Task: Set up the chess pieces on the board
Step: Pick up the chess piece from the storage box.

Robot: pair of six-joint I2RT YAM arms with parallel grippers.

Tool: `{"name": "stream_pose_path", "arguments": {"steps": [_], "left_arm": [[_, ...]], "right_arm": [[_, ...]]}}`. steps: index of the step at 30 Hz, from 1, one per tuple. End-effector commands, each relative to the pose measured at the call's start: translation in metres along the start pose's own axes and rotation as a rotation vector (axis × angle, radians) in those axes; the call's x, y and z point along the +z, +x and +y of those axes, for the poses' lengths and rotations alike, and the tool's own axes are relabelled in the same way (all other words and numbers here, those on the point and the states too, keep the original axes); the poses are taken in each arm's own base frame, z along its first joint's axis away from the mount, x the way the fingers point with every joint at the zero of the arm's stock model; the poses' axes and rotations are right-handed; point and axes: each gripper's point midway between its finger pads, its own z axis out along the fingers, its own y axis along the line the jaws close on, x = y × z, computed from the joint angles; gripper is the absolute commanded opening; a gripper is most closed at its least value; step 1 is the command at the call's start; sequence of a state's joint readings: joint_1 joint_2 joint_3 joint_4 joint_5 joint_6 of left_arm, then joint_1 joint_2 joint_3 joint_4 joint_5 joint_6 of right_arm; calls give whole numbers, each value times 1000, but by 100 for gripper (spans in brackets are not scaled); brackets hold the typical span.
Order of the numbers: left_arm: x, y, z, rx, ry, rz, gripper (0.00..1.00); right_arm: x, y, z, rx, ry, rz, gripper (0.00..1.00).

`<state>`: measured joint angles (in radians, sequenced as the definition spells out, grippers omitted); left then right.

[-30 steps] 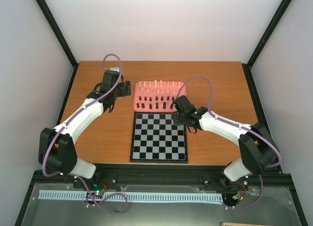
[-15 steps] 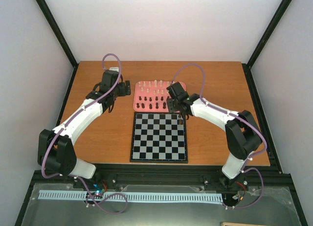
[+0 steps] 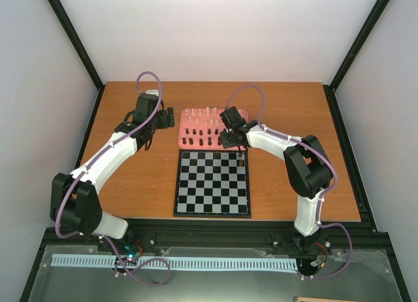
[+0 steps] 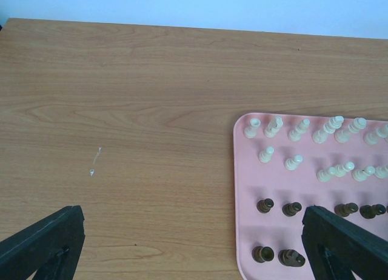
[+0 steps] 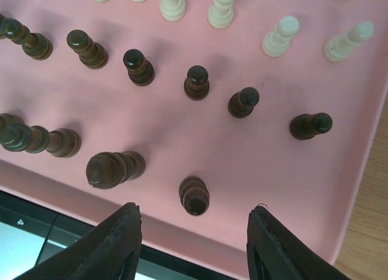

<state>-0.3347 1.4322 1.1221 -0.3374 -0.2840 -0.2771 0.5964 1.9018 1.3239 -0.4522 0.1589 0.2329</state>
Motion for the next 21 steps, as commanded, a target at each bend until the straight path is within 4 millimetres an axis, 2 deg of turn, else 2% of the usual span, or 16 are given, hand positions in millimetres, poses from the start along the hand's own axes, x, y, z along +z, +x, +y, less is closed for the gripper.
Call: {"name": "stream_pose_path", "arguments": {"steps": [1,11,21], "left_arm": [[-5,-10,1,-21,-3,-30,100],[0,-9,2,-15,-15,-22,100],[1,-9,3,-11,-26,-21,100]], "right_arm": [[8,-9,1,-3,-17,-2,48],[26,-9,-6,9,-19,25,41],[38,-7,-2,7,-40,45,35]]}}
